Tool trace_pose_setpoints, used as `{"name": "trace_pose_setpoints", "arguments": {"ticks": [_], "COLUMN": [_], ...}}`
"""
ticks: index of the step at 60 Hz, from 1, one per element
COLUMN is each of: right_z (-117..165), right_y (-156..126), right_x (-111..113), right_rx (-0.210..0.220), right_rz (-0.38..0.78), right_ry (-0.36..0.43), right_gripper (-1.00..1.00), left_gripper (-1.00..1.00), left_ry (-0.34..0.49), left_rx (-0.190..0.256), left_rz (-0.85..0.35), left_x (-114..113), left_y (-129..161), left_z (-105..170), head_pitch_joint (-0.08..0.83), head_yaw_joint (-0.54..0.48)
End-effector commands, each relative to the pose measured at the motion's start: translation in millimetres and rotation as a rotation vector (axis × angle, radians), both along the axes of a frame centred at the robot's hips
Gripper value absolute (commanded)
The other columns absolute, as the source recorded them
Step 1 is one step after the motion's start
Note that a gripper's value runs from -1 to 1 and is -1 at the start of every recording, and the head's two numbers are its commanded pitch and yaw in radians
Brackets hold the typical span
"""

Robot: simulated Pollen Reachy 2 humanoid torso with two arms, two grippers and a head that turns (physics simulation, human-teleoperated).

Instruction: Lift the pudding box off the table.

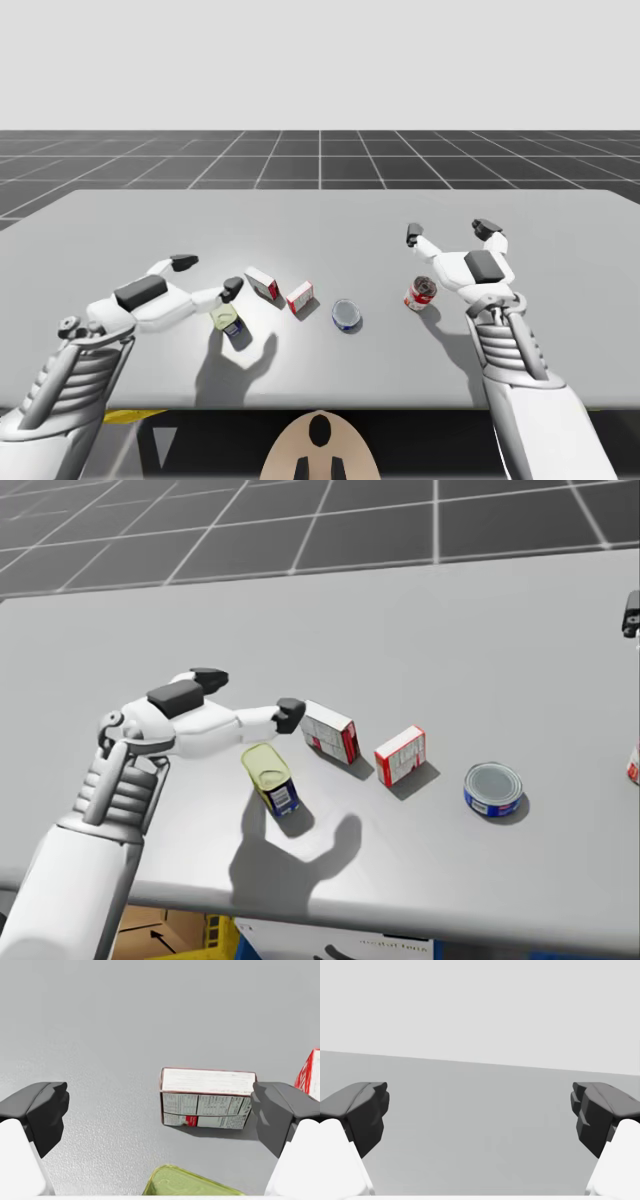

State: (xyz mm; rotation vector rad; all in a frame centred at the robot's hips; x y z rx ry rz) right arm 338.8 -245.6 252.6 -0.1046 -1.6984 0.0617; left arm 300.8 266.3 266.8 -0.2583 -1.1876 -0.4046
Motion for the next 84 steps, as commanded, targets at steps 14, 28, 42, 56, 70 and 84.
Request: {"name": "trace_pose_setpoints", "arguments": {"ticks": [14,28,42,56,70,84], "right_z": [-1,-1,-1,0,1,2], "right_y": [0,1,1,0,0,0], "right_x": [1,1,1,0,-1,-3], "right_rx": [-0.007,-0.010,-0.007,-0.004,-0.003,-0.001], "right_rz": [0.005,0.008,0.008,0.008,0.008,0.007], "right_ry": [0.004,0.004,0.003,0.001,-0.001,-0.004], "right_gripper": [-1.00,-1.00,-1.00,-1.00,-1.00,-1.00], "left_gripper": [-1.00,-1.00,-1.00,-1.00,-1.00,0.98], "left_ry": [0.194,0.220,0.221,0.216,0.243,0.264], "left_rx": [0.003,0.011,0.020,0.054,0.079,0.126], "left_rz": [-0.131,-0.119,-0.108,-0.107,-0.077,-0.056], "left_x": [14,35,49,60,66,60], "left_y": [-27,-41,-51,-66,-68,-69], "left_z": [-21,-38,-46,-54,-62,-66], "head_pitch_joint": [0.609,0.609,0.613,0.616,0.617,0.612], "head_yaw_joint": [0.24,0.24,0.23,0.23,0.22,0.22]}}
